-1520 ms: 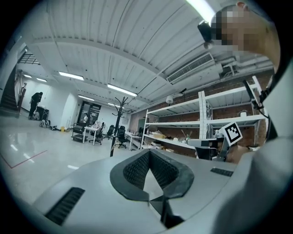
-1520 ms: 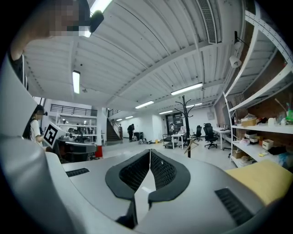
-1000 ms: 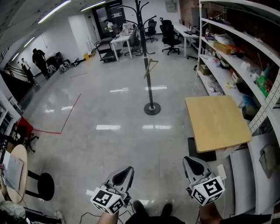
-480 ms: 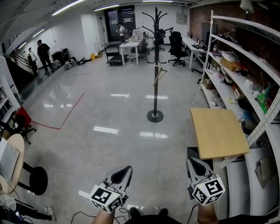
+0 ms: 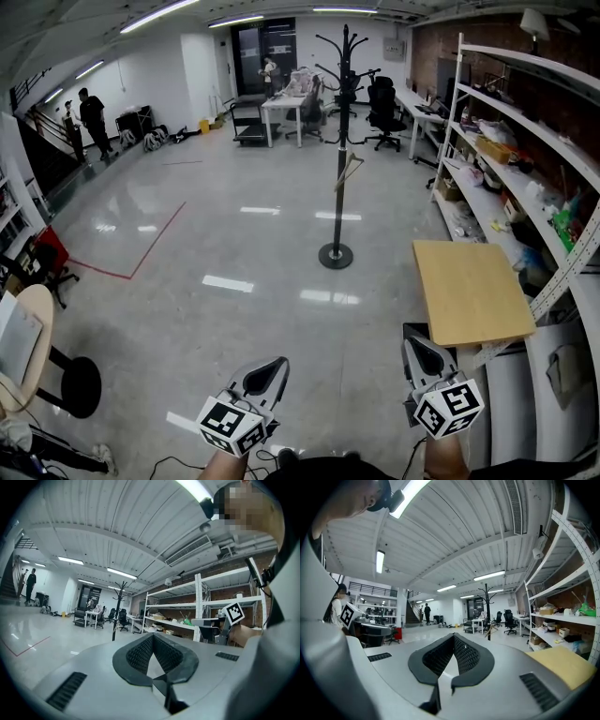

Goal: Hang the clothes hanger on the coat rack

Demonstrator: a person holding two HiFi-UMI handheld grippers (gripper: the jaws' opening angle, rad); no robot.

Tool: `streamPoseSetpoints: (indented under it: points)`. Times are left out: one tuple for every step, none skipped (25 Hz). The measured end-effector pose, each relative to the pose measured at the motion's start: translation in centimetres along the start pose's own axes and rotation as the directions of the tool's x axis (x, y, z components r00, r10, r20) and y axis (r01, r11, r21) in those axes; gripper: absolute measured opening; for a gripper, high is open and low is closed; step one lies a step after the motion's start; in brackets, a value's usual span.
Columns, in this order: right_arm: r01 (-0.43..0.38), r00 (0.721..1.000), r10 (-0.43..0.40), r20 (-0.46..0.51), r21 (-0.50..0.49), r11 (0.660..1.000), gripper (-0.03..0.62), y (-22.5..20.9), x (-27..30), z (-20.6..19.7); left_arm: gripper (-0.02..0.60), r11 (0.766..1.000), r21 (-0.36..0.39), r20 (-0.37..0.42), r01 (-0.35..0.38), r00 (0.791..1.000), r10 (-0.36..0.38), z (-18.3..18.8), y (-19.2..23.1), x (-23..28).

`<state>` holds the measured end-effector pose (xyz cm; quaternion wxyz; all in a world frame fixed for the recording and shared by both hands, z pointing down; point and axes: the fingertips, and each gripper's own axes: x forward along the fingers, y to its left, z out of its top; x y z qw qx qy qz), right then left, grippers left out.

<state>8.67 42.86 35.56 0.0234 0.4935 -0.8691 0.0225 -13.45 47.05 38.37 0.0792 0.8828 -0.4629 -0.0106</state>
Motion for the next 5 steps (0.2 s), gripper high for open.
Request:
streamPoseSetpoints:
  points:
    - [0.001,1.000,-0.001,-0.003,-0.002,1.000,0.006,-0.01,0.01,0.05,0.000,1.000,0.004,0.000,0.002,1.000,-0.002,0.05,-0.07,0.07]
    - [0.002,1.000,-0.002,-0.008,-0.004,1.000,0.006,-0.03,0.01,0.06,0.000,1.000,0.009,0.001,0.004,1.000,-0.004,0.10,-0.17,0.16]
    - [0.002,1.000,-0.002,-0.014,-0.005,1.000,0.006,-0.08,-0.01,0.03,0.000,1.000,0.013,0.002,0.005,1.000,-0.006,0.17,-0.30,0.23]
    - [0.002,1.000,-0.002,-0.021,-0.005,1.000,0.006,-0.12,-0.04,-0.02,0.000,1.000,0.016,0.004,0.007,1.000,-0.007,0.24,-0.43,0.30]
    - [0.002,1.000,-0.002,-0.028,-0.006,1.000,0.006,-0.17,-0.07,-0.07,0.000,1.000,0.019,0.007,0.009,1.000,-0.009,0.32,-0.57,0.36]
